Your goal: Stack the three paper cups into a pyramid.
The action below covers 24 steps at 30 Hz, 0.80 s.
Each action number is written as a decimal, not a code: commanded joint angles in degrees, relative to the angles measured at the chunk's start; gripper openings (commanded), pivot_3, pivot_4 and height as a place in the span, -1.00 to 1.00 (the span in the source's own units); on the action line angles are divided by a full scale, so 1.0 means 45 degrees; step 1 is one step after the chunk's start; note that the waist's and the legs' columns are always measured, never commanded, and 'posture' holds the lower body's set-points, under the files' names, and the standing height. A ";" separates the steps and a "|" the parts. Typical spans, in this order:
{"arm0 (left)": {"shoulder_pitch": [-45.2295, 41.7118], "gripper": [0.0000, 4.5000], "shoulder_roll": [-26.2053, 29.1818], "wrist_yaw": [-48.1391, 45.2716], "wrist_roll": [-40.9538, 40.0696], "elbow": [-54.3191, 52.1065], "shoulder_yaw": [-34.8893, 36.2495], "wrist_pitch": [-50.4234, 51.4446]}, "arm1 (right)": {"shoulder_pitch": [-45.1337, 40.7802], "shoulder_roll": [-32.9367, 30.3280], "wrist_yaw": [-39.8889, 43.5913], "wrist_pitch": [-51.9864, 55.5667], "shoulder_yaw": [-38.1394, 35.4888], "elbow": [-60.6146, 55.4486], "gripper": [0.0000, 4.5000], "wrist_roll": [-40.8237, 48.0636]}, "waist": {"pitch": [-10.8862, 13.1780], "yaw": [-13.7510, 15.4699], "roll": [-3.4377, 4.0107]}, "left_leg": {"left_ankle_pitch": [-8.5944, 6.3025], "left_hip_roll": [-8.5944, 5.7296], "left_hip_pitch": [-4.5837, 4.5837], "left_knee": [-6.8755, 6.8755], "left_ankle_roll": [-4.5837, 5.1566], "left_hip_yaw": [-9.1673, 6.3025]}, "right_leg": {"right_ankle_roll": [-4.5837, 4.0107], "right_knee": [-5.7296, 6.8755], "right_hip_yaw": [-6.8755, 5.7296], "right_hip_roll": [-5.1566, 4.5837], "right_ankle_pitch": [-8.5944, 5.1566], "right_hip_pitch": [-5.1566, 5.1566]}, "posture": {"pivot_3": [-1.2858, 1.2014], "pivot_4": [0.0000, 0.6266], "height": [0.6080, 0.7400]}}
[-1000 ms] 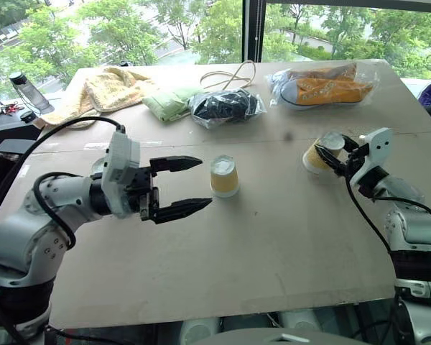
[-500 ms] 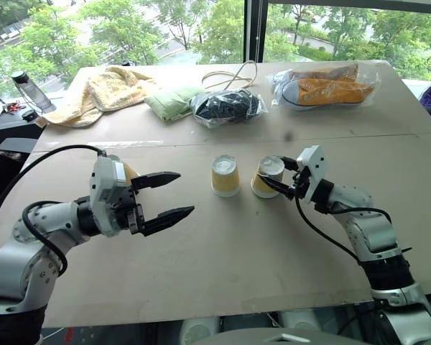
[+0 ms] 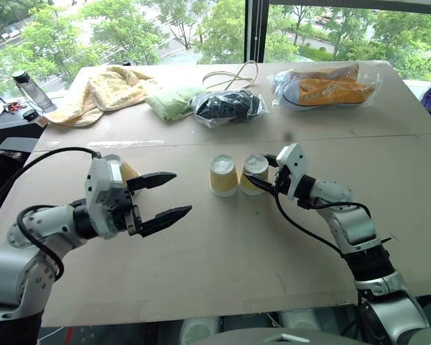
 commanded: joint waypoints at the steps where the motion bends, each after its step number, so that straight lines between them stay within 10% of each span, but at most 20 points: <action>1: -0.0012 1.00 -0.0067 0.0146 -0.0129 -0.0482 0.0348 -0.0263 | -0.0243 0.0030 0.0105 -0.0060 -0.0100 -0.0208 0.98 0.0105 | 0.0000 -0.0001 0.0000 | 0.0000 0.0000 0.0000 0.0000 0.0000 0.0000 | 0.0000 0.0001 0.0000 0.0000 0.0000 0.0000 | 0.03 -0.52 1.00; 12: 0.0478 1.00 -0.0859 0.0461 -0.0225 -0.0894 0.0593 -0.0706 | 0.0282 -0.0847 0.1185 0.0082 -0.1163 -0.1298 0.98 0.1424 | 0.0001 0.0004 0.0001 | -0.0001 0.0000 -0.0003 -0.0001 0.0001 0.0001 | 0.0000 -0.0004 0.0000 -0.0007 0.0000 0.0000 | 0.03 -0.52 1.00; 24: 0.1663 1.00 -0.4748 0.5144 0.1745 -0.1525 0.1957 -0.3379 | 0.1010 -0.3345 0.4626 0.0517 -0.3604 -0.2714 0.98 0.5204 | -0.0006 0.0026 -0.0013 | -0.0005 -0.0010 0.0015 0.0001 0.0008 -0.0026 | 0.0002 -0.0013 0.0010 -0.0040 0.0001 0.0042 | 0.03 -0.52 1.00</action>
